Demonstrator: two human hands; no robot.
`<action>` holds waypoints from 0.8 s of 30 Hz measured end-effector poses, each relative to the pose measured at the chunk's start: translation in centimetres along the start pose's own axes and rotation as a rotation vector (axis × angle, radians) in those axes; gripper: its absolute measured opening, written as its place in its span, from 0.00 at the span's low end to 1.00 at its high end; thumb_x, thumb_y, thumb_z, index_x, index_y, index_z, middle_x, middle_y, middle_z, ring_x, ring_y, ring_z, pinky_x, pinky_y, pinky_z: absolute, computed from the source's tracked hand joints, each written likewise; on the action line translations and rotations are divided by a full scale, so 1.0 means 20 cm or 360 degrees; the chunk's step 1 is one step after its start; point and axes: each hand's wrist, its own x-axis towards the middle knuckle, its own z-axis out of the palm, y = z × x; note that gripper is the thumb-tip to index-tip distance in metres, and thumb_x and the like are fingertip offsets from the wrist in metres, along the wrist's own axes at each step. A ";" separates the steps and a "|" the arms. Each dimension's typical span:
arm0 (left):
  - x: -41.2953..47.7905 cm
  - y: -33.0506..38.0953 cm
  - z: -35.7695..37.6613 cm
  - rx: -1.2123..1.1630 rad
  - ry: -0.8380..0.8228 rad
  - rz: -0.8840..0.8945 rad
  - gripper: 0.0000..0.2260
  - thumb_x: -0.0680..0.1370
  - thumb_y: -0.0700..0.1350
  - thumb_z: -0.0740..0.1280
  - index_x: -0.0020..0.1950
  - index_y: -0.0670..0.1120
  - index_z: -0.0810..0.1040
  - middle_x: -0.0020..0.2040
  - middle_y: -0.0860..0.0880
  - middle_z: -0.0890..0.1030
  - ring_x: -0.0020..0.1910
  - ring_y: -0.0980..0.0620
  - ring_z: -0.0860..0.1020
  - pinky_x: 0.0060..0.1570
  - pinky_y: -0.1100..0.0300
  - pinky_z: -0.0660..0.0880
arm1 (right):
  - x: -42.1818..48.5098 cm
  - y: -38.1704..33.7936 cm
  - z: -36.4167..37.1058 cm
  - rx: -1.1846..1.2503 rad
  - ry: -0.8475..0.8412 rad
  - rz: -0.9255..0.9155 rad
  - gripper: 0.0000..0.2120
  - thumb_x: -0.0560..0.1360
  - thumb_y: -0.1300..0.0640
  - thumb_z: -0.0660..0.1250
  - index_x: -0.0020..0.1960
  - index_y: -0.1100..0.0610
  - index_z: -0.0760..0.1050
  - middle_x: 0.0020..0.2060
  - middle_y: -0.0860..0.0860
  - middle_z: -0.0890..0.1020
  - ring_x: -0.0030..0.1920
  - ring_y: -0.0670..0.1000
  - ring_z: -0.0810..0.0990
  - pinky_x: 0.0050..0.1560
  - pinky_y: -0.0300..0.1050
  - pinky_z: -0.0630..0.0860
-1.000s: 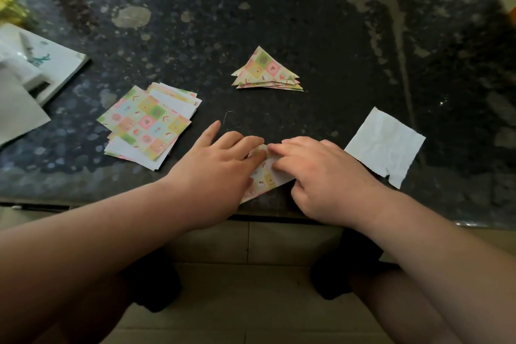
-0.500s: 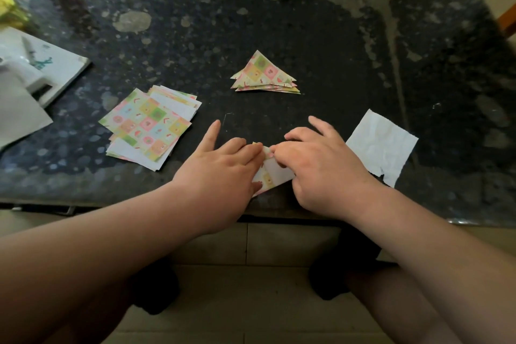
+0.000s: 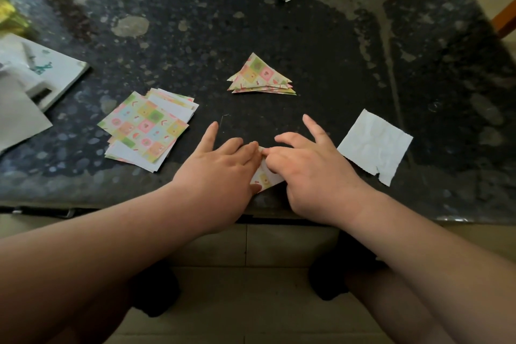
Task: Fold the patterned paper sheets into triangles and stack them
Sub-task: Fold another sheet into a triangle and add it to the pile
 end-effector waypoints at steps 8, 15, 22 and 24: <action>0.00 0.00 0.00 -0.0004 -0.0010 -0.0019 0.30 0.84 0.63 0.45 0.83 0.51 0.46 0.84 0.51 0.49 0.81 0.48 0.51 0.76 0.35 0.34 | -0.04 0.04 -0.03 -0.0016 -0.0023 0.0139 0.20 0.74 0.61 0.61 0.62 0.46 0.79 0.57 0.42 0.82 0.70 0.47 0.70 0.76 0.55 0.29; 0.00 0.02 0.01 0.0035 0.0013 -0.0049 0.31 0.84 0.64 0.44 0.83 0.50 0.46 0.84 0.48 0.49 0.82 0.46 0.51 0.75 0.33 0.33 | -0.03 0.04 -0.07 0.0001 -0.0065 0.0134 0.13 0.75 0.59 0.62 0.54 0.46 0.77 0.53 0.46 0.82 0.66 0.48 0.72 0.78 0.55 0.33; 0.01 0.04 0.00 -0.0091 0.0138 -0.0106 0.26 0.85 0.60 0.49 0.81 0.51 0.59 0.81 0.49 0.60 0.79 0.46 0.59 0.75 0.32 0.34 | 0.04 0.04 -0.08 0.0817 0.0084 0.0801 0.10 0.77 0.52 0.69 0.58 0.47 0.74 0.46 0.43 0.77 0.48 0.47 0.78 0.50 0.49 0.82; 0.04 0.03 0.00 -0.0175 0.0243 -0.0092 0.20 0.84 0.55 0.57 0.75 0.54 0.70 0.75 0.52 0.69 0.74 0.49 0.65 0.76 0.34 0.38 | 0.10 0.03 -0.07 0.0829 -0.0045 0.0911 0.20 0.76 0.46 0.72 0.65 0.48 0.74 0.53 0.45 0.79 0.53 0.48 0.79 0.55 0.51 0.81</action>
